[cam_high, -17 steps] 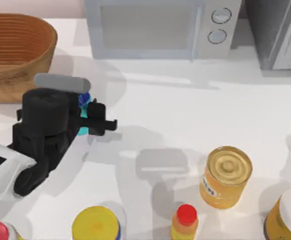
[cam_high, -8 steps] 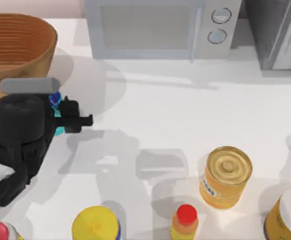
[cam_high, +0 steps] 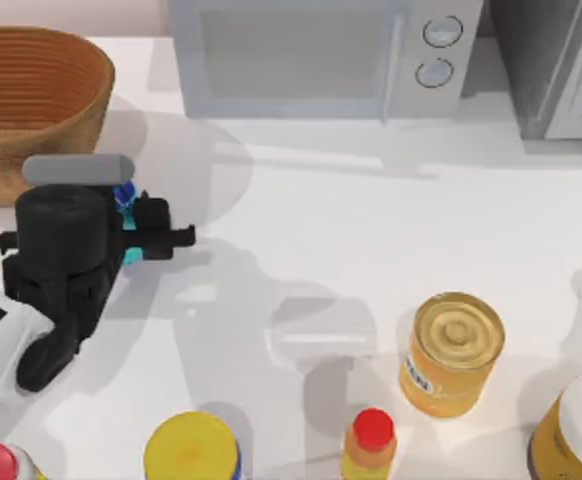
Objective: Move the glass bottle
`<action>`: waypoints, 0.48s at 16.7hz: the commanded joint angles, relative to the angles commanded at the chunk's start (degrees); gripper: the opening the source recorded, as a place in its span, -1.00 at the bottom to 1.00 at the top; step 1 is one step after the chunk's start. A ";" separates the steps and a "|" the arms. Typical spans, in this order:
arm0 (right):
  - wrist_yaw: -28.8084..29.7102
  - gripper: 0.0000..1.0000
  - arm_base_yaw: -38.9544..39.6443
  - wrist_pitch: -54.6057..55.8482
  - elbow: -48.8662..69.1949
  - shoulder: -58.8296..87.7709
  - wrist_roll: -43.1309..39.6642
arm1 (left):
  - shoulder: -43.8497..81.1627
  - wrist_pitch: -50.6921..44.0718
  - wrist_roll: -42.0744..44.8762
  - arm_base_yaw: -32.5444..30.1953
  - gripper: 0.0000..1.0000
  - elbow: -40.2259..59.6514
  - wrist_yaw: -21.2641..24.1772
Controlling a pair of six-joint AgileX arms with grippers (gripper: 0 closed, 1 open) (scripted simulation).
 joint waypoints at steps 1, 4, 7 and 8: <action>0.00 1.00 0.00 0.00 0.00 0.00 0.00 | 1.38 0.85 0.04 0.25 -1.00 0.58 0.19; 0.00 1.00 0.00 0.00 0.00 0.00 0.00 | 6.63 3.97 0.20 0.98 -1.00 2.45 0.81; 0.00 1.00 0.00 0.00 0.00 0.00 0.00 | 7.68 5.00 0.36 1.33 -1.00 3.28 1.22; 0.00 1.00 0.00 0.00 0.00 0.00 0.00 | 7.68 5.00 0.36 1.33 -1.00 3.28 1.22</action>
